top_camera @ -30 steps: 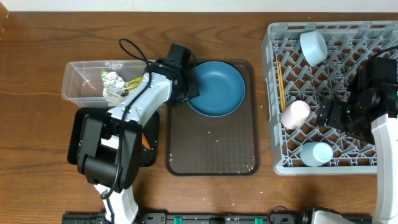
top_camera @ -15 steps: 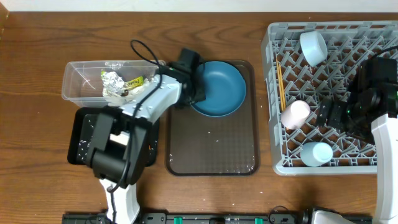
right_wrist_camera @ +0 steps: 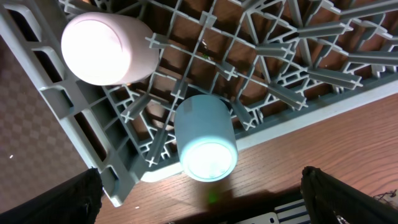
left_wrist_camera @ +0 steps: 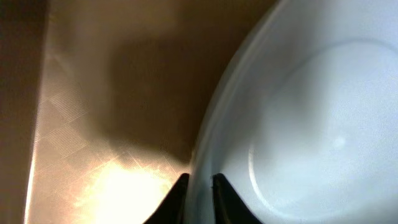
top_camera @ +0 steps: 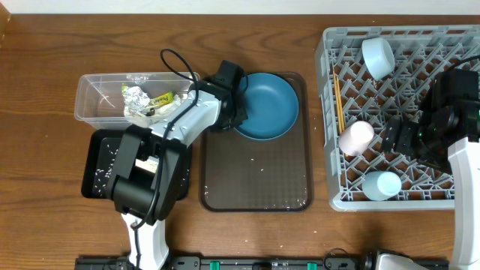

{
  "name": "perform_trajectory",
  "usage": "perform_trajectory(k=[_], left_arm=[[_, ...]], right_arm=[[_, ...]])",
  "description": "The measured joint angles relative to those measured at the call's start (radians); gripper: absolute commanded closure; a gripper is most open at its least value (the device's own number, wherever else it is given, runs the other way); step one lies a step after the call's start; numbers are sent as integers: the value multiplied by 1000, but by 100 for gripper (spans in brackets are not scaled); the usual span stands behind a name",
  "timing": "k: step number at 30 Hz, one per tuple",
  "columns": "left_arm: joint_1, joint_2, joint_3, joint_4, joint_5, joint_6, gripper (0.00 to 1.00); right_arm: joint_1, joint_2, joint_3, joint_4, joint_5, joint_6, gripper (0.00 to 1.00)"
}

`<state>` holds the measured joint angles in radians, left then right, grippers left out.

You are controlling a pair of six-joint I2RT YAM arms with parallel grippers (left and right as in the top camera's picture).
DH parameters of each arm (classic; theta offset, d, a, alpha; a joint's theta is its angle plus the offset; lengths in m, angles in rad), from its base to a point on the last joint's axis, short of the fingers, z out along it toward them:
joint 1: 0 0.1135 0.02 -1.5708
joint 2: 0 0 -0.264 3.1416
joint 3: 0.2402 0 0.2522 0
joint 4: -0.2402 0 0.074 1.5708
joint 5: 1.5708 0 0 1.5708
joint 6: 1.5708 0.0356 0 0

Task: Sort waste into correct bins and load items into the dishwasher rack
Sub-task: 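Lift the blue plate edge with the left gripper toward the rack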

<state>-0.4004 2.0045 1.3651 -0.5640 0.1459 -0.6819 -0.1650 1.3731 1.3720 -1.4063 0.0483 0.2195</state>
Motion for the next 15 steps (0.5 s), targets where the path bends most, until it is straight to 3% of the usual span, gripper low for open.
perform_trajectory(k=[15], left_arm=[[-23,-422,5,-171,-15,2,94]], right_arm=[[0,0,0,0,0,0,1]])
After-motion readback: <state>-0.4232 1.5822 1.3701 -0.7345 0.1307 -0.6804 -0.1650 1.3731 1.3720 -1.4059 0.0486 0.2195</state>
